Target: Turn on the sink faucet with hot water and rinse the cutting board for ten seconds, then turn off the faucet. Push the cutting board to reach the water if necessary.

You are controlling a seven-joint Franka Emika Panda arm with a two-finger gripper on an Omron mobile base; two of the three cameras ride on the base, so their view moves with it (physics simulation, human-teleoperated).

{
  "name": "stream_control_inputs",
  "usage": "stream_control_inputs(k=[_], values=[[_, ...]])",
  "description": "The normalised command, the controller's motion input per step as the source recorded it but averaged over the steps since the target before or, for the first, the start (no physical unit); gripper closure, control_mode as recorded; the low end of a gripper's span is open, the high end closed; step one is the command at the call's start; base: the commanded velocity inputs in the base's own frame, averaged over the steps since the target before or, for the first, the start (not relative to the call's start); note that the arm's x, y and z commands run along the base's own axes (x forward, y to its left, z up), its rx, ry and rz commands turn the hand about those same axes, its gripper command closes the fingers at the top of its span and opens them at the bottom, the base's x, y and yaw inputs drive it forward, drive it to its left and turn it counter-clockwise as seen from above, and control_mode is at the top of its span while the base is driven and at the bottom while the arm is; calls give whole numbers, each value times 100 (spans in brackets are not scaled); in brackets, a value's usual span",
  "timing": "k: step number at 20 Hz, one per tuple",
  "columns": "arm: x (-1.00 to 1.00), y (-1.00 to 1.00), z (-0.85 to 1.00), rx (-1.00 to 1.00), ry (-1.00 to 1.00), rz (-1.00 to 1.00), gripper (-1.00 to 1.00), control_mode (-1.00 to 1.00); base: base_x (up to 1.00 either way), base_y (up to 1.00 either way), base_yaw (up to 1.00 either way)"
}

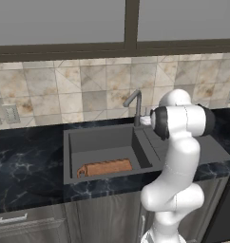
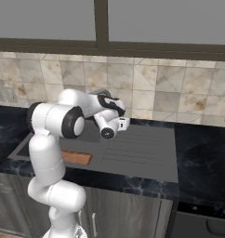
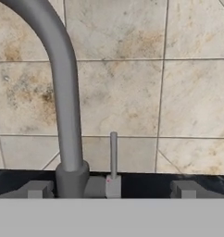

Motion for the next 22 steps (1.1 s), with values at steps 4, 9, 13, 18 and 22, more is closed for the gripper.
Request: stream_control_inputs(k=[4,9,13,18,22], values=[[26,0,0,0,-4,0,-100,-100,0,0,0],[23,0,0,0,-3,0,-100,-100,0,0,0],[31,0,0,0,-1,0,-100,-100,0,0,0],[29,0,0,0,0,0,-100,-100,0,0,0],[25,0,0,0,0,0,-100,-100,0,0,0]])
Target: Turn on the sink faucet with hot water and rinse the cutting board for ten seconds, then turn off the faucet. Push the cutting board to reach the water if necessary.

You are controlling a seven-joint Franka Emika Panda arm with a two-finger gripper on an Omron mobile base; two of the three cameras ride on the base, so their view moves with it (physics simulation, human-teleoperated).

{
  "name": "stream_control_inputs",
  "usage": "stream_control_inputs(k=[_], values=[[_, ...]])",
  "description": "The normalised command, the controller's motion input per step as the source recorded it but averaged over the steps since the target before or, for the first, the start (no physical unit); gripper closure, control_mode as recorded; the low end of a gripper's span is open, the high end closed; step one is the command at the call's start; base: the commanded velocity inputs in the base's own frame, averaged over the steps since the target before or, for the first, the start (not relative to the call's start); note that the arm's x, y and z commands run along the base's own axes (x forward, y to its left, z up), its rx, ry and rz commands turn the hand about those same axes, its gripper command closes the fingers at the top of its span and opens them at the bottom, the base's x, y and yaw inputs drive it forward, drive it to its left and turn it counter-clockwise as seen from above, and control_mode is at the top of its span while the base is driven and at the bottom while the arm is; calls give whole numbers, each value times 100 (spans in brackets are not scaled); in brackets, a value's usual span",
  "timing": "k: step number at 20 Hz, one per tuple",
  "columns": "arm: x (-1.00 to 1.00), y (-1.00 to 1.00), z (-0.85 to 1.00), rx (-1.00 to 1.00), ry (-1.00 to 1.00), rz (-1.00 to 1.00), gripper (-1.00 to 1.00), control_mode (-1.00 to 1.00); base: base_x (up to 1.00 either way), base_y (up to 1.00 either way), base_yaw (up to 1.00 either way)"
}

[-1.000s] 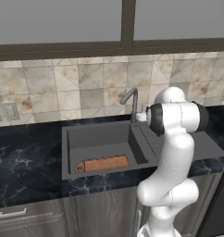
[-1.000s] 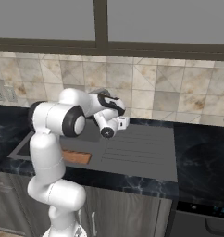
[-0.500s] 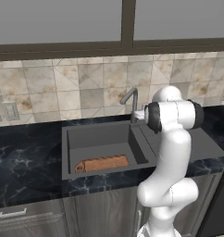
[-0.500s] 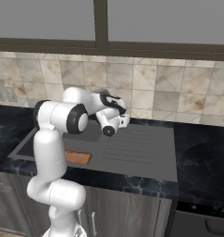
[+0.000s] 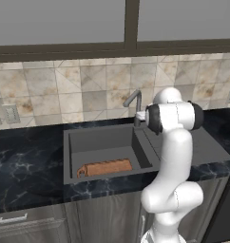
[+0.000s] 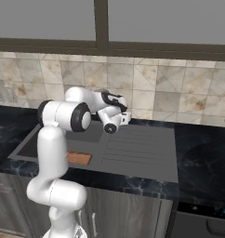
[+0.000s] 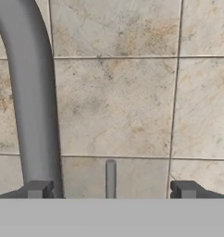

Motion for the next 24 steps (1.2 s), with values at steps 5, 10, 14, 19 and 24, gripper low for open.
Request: stream_control_inputs(k=[5,10,14,19,24], values=[[14,0,-3,0,0,0,-100,-100,0,0,0],[6,0,-6,0,0,0,-100,-100,0,0,0],[0,-1,-9,0,0,0,-100,-100,0,0,0],[0,-12,-9,0,0,0,-100,-100,0,0,0],[0,-4,-1,0,0,0,-100,-100,0,0,0]])
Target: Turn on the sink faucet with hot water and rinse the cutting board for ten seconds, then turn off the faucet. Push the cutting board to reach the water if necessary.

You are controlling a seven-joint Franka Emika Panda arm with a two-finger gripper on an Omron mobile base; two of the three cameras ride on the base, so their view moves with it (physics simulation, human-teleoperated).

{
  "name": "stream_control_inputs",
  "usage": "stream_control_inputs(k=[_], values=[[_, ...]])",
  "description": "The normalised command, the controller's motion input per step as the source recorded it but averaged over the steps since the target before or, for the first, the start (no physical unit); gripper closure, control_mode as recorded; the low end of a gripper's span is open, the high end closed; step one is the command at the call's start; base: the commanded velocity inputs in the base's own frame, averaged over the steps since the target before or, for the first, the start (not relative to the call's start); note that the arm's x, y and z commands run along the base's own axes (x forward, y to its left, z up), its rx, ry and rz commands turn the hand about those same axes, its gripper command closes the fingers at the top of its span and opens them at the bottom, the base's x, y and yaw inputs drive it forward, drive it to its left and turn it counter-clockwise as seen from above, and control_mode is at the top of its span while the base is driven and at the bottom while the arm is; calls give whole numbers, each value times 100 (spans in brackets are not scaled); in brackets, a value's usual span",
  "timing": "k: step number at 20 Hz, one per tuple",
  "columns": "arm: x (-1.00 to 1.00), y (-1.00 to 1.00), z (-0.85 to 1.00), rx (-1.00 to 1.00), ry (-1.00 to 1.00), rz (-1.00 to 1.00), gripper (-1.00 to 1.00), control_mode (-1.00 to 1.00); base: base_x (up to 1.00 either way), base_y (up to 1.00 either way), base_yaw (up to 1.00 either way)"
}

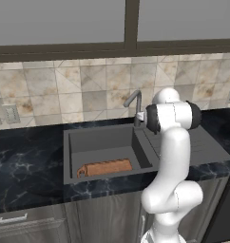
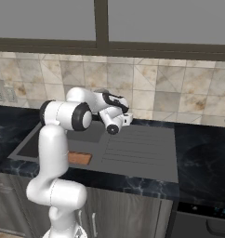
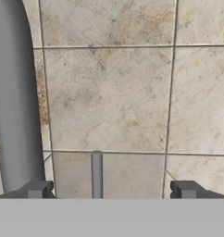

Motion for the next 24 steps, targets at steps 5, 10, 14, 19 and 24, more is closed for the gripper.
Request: stream_control_inputs(k=[5,10,14,19,24], values=[[9,0,0,0,0,0,-100,-100,0,0,0],[17,0,0,0,0,0,-100,-100,0,0,0],[14,0,0,0,0,0,-100,-100,0,0,0],[7,0,0,0,0,0,-100,-100,0,0,0],[3,0,0,0,0,0,-100,-100,0,0,0]])
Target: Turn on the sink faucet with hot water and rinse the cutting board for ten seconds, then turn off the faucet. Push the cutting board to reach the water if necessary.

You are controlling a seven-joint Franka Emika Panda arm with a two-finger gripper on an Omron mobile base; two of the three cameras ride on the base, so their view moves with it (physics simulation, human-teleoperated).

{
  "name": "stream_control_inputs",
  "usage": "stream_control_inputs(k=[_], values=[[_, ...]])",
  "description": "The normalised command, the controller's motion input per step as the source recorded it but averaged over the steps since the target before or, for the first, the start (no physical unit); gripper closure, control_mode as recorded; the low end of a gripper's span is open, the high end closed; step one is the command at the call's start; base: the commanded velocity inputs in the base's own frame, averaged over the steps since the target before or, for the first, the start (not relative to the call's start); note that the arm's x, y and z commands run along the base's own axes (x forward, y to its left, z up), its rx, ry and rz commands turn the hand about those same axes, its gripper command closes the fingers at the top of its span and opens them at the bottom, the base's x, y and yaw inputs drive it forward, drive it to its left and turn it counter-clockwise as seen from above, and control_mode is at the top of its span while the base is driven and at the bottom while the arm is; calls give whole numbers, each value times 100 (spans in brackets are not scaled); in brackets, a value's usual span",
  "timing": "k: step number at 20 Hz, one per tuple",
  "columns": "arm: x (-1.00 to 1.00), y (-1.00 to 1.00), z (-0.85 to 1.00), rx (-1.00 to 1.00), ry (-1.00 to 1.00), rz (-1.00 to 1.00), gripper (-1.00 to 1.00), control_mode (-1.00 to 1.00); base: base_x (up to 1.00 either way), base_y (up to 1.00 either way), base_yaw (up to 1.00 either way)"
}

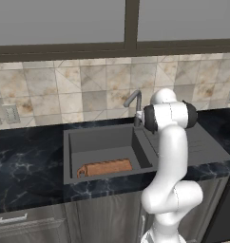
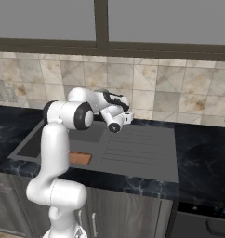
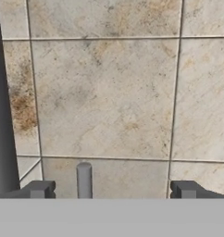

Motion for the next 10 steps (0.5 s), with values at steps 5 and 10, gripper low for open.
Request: stream_control_inputs(k=[5,10], values=[[9,0,0,0,0,0,-100,-100,0,0,0],[3,0,0,0,0,0,-100,-100,0,0,0]])
